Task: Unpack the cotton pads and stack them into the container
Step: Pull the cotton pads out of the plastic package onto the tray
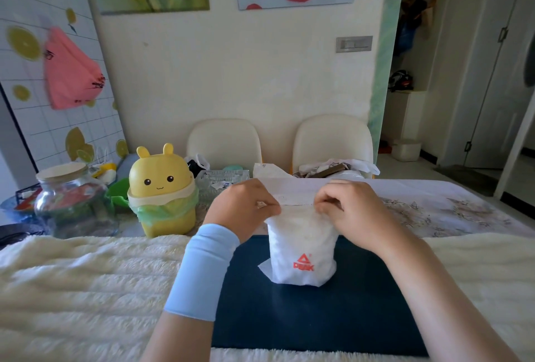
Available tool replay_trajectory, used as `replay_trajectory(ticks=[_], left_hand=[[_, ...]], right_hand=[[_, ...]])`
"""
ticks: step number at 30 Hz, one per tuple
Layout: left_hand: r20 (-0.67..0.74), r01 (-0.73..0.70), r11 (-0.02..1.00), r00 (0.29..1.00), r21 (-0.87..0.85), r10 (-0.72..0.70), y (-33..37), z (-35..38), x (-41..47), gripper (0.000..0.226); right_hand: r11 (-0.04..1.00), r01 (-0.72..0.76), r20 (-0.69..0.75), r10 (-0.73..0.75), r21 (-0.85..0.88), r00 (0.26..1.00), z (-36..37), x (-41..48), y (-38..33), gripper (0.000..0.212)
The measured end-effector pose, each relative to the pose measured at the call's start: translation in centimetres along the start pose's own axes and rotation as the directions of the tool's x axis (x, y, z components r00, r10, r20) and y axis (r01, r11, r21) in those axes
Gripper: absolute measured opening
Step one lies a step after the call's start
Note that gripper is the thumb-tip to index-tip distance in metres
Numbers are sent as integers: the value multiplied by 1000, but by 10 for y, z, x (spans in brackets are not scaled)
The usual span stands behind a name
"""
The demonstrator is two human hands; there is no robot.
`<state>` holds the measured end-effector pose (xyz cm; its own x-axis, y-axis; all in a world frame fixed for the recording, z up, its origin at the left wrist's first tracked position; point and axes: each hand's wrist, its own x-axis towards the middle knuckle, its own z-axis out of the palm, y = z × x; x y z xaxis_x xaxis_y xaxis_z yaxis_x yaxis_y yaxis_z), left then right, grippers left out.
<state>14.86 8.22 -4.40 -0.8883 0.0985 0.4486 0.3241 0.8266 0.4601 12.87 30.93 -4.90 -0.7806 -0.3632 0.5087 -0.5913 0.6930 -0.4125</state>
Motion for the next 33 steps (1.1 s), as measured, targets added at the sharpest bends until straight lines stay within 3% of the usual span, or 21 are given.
replay_trajectory(ticks=[4, 8, 10, 11, 14, 17, 21, 25, 30, 33], left_hand=[[71, 63, 997, 996, -42, -60, -4, -2, 0, 9], [17, 148, 987, 989, -62, -147, -9, -6, 0, 16], [41, 203, 962, 979, -184, -198, -8, -4, 1, 6], [77, 243, 935, 970, -257, -231, -5, -3, 1, 18], [260, 362, 864, 924, -350, -282, 6, 6, 0, 108], [279, 324, 881, 932, -346, -233, 14, 13, 0, 131], [55, 171, 894, 985, -415, -163, 15, -2, 1, 125], [7, 130, 929, 991, -347, -136, 14, -15, 0, 88], [166, 179, 973, 974, -147, -154, 6, -4, 0, 60], [222, 133, 989, 968, -69, -115, 11, -3, -1, 73]], right_hand=[[998, -8, 24, 10, -60, 1000, -2, -1, -2, 14], [995, -68, 22, 70, -68, 997, -7, -2, 1, 12], [996, -83, 25, 84, -32, 996, -11, -3, 2, 12], [996, -93, 28, 94, -10, 995, -11, -3, 1, 11], [991, -129, 2, 129, 21, 992, -8, -3, -1, 9], [991, -121, -1, 121, 47, 993, -7, -4, -2, 10], [995, -68, 46, 64, 75, 997, -12, -5, -5, 35], [991, 16, 27, -19, 132, 999, -3, -5, -17, 47], [998, -44, 13, 45, -53, 999, 13, -2, -24, 23], [993, -114, 4, 114, -32, 993, 13, -2, -27, 4]])
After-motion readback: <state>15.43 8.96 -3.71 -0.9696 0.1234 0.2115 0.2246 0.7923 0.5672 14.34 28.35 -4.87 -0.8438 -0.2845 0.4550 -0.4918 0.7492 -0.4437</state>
